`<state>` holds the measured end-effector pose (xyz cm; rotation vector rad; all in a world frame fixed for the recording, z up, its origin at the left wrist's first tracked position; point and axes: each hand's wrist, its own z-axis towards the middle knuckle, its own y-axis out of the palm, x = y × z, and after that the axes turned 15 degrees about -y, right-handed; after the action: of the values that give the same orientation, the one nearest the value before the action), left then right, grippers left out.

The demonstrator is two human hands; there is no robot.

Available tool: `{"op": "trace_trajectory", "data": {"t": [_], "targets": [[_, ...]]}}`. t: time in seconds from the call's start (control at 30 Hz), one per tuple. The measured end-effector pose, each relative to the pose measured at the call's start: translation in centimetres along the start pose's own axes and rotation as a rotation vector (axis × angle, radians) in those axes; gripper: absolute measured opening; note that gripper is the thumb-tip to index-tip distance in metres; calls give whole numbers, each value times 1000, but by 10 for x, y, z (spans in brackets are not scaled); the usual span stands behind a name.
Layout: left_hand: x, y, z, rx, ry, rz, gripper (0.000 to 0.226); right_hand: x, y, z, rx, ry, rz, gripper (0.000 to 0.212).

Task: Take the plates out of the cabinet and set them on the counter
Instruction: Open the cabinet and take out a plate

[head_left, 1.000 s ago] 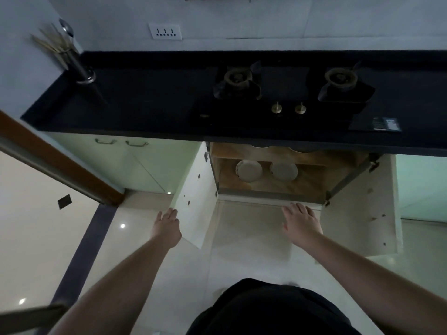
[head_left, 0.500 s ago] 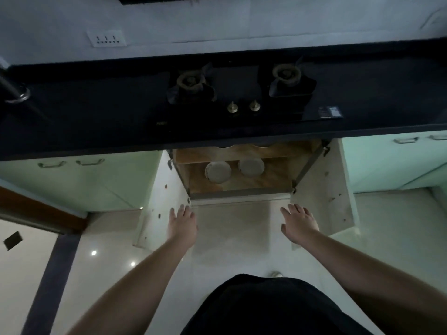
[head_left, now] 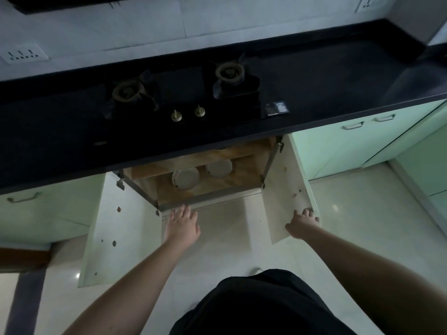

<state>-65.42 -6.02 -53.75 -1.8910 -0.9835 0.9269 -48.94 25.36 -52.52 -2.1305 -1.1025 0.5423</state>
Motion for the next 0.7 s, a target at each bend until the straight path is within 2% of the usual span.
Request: {"op": "trace_trajectory", "data": {"t": [0.13,0.4,0.53,0.7], "targets": [[4,-2,1,-18,-38,23,61,10,-3,5,12,37,-44,59],[0,-3,-11,-6,-100,-2,56,23,-18,18,-97,70,-12,64],[-1,-12,-18,-7,-139,-49,55,15,-27,23,-36,-136,6,66],[-4,-25,-29,111,-158,-145,54,-21,-38,25,125,-380,-63,67]]}}
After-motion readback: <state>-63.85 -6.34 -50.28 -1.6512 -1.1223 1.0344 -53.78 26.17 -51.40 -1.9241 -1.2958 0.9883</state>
